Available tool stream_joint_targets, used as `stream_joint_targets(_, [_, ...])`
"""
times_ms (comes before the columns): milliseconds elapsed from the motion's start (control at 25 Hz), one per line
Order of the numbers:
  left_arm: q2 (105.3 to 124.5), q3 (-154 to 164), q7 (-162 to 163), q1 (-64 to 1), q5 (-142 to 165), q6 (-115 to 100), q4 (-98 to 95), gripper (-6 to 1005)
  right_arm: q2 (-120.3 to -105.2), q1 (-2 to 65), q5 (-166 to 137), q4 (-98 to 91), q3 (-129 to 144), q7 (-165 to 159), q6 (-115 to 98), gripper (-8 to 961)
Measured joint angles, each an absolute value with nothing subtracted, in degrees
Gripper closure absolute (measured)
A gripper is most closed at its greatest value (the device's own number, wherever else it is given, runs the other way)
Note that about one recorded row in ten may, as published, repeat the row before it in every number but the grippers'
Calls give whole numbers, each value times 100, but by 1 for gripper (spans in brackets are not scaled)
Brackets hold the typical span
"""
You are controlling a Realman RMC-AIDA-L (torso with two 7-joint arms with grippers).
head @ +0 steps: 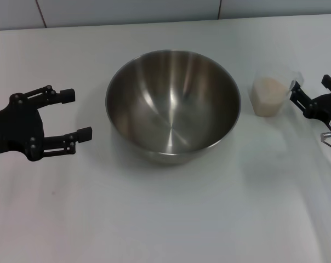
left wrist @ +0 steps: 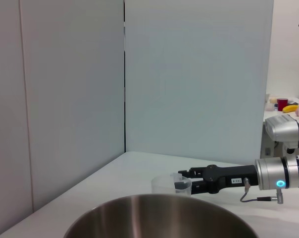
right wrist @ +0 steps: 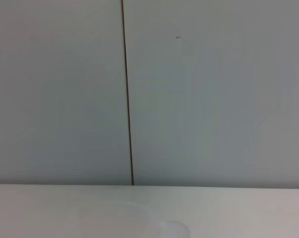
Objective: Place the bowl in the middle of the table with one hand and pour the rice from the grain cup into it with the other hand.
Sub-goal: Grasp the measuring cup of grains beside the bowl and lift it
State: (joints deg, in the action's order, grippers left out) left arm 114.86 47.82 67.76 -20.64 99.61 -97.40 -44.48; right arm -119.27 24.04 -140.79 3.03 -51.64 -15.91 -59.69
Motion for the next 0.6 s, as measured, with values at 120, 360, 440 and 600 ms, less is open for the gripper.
stream_joint_targets(120, [11487,4782,6776,-2078,9964,-9690,-4443,138,-11926,2426,-14078,306,-5182,-1591,-5967,170])
stream_joint_targets(360, [11493,4782,6776,-2123,9967,-9667,-4417,139,-11916,2507,-14073,278,-5190,-1591,-5967,170])
stream_joint_targets(440, [11497,4782,6776,-2142,9968,-9666,-4417,139,-11916,2525,-14072,275,-5191,-1591,-5967,170])
stream_joint_targets(600, [11497,4781,6777,-2168,9967,-9629,-4415,139,-11917,2550,-14071,270,-5194,-1591,-5967,171])
